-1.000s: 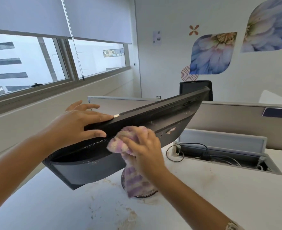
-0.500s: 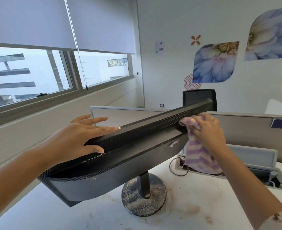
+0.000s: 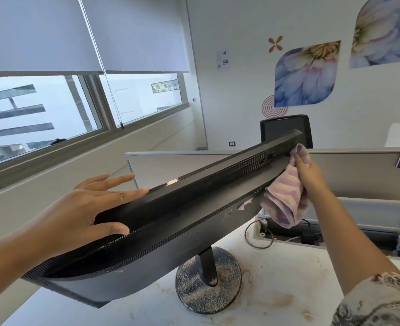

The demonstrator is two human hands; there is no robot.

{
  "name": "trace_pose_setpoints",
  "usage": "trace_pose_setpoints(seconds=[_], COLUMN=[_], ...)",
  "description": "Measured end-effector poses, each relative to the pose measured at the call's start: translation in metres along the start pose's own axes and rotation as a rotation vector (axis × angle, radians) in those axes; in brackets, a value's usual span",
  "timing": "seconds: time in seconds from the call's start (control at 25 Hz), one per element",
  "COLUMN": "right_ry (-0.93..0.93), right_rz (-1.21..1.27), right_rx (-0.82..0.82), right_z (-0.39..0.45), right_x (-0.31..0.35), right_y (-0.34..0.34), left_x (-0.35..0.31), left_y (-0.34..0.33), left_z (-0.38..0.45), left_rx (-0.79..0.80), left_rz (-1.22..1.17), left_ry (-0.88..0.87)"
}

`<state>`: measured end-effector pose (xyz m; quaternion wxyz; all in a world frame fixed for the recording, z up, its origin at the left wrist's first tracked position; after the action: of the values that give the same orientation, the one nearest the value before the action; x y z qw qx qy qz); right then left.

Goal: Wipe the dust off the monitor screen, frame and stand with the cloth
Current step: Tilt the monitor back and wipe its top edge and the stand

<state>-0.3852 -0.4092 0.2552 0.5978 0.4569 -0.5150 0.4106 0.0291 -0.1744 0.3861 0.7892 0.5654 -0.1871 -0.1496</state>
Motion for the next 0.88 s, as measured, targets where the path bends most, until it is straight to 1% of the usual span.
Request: trace_pose_setpoints(seconds=[0.04,0.08,0.2,0.32,0.52,0.6,0.68,0.72,0.8,0.88], right_ry=[-0.022,-0.039,-0.088,-0.139,-0.349,-0.428,-0.450,-0.459,-0.477,-0.507], right_rz=[0.084,0.110,0.052,0.044,0.184,0.187,0.191,0.253,0.452,0.604], right_rx=[0.045,0.067,0.117,0.146,0.205,0.278,0.304,0.293,0.284,0.335], right_z=[0.001,0.003,0.001,0.000,-0.004,-0.013,-0.025,-0.033,-0.057,-0.091], right_x=[-0.006,-0.015,-0.052,-0.095,-0.152,-0.170,-0.179,-0.182,-0.184,-0.188], right_y=[-0.004,-0.008,-0.024,-0.046,-0.078,-0.103,-0.127,-0.139,-0.162,-0.188], left_x=[0.002,0.004,0.011,0.011,0.011,0.007,0.004,0.002,-0.004,-0.010], left_y=[-0.002,-0.004,-0.008,-0.013,-0.012,-0.009,-0.007,-0.006,-0.006,-0.003], left_z=[-0.002,-0.003,-0.002,-0.001,-0.002,-0.002,-0.004,-0.005,-0.009,-0.009], left_rx=[0.003,0.005,0.020,0.041,0.029,0.028,0.024,0.020,0.014,0.009], left_rz=[0.011,0.021,0.032,0.059,0.074,0.086,0.072,0.067,0.070,0.073], left_ry=[-0.003,-0.006,-0.019,-0.075,-0.075,-0.065,-0.036,-0.025,-0.015,-0.007])
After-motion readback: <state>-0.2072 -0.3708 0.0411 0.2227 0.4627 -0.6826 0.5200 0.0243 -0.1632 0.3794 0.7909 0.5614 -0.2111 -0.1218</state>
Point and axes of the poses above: each hand's wrist, its own z-axis towards the middle knuckle, its own y-axis out of the back of the hand, x = y × z, the point moved 8 cm from there along z, towards the middle knuckle, and after that the axes turned 6 degrees about x, right-handed, at the moved point
